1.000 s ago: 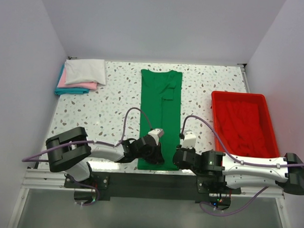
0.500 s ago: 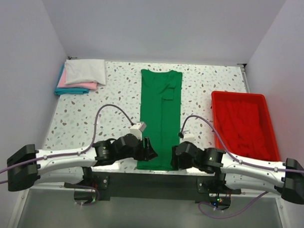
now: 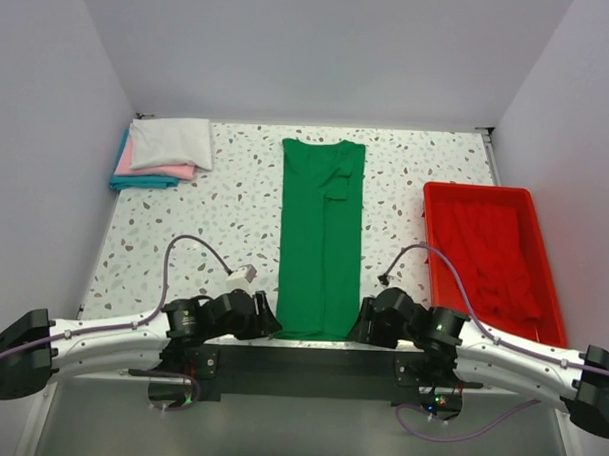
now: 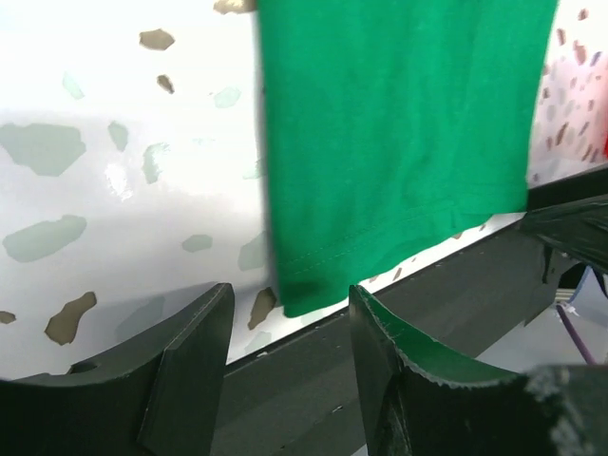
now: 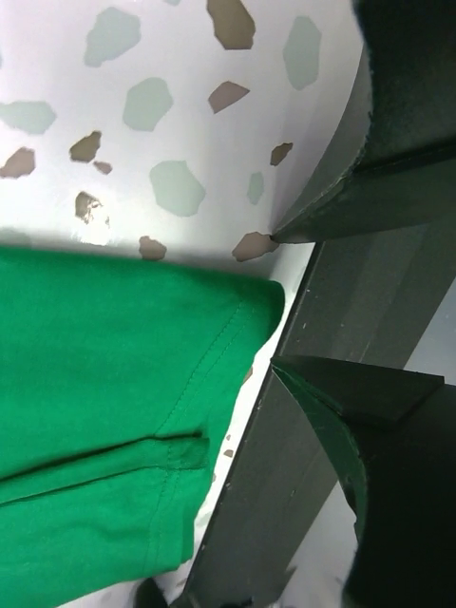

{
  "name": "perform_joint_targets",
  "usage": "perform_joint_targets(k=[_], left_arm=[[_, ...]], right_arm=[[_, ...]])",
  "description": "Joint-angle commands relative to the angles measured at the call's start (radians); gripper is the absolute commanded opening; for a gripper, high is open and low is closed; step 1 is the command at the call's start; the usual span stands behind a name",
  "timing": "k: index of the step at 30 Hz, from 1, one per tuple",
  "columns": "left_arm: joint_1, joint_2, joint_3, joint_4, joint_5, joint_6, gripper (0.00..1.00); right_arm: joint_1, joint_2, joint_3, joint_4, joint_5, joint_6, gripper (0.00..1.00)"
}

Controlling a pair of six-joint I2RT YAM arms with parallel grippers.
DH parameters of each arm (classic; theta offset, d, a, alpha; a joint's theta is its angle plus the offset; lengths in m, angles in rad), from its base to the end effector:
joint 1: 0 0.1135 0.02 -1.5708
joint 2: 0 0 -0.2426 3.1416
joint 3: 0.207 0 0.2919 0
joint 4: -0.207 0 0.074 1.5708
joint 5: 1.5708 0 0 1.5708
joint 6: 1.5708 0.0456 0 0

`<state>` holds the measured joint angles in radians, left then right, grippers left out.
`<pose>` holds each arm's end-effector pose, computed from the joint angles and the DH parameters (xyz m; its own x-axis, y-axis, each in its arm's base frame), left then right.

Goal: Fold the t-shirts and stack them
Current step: Fold the tshirt

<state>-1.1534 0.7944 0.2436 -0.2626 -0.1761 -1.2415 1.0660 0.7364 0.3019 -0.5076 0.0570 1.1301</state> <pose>0.0910 -0.1855 0.1018 -0.9007 -0.2670 -0.3426 -0.0035 0.7932 -0.6090 0.0965 0.1694 0.1139 -0.9426 0.1613 -0.2925 -0.0121 0.8588 0.5123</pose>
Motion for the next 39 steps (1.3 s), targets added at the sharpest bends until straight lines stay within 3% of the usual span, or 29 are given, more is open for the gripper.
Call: perform_joint_targets(k=[1,7,18,24,27,28,29,30,32,34,39], left_arm=[[-0.002,0.022,-0.023,0.052,0.013,-0.045,0.56],[0.003,0.063,-0.038,0.085,0.024,-0.062,0.52],[0.003,0.127,-0.044,0.049,-0.003,-0.085,0.45],[0.003,0.183,-0.061,0.112,0.02,-0.061,0.4],[0.003,0.183,-0.066,0.126,0.024,-0.052,0.34],[0.004,0.181,-0.067,0.132,0.027,-0.046,0.28],[0.003,0.178,-0.067,0.14,0.032,-0.039,0.24],[0.003,0.18,-0.066,0.143,0.033,-0.035,0.2],[0.001,0.18,-0.052,0.146,0.038,-0.013,0.08],[-0.005,0.18,-0.038,0.126,0.033,0.005,0.0],[-0.08,0.178,0.02,0.034,-0.034,-0.021,0.0]], right_arm=[[-0.005,-0.07,-0.038,-0.023,0.013,0.114,0.54],[-0.005,-0.137,-0.06,-0.051,0.058,0.172,0.51],[-0.003,-0.019,-0.099,0.079,0.076,0.185,0.48],[-0.003,-0.003,-0.11,0.101,0.089,0.177,0.33],[-0.005,-0.008,-0.107,0.095,0.095,0.166,0.26],[-0.003,-0.011,-0.106,0.092,0.096,0.16,0.24],[-0.005,-0.012,-0.101,0.086,0.099,0.154,0.2],[-0.003,-0.012,-0.089,0.08,0.104,0.134,0.09],[-0.003,-0.011,-0.052,0.049,0.119,0.087,0.0],[-0.003,-0.008,-0.031,0.017,0.113,0.059,0.0],[0.116,-0.032,0.005,-0.032,0.183,0.078,0.0]])
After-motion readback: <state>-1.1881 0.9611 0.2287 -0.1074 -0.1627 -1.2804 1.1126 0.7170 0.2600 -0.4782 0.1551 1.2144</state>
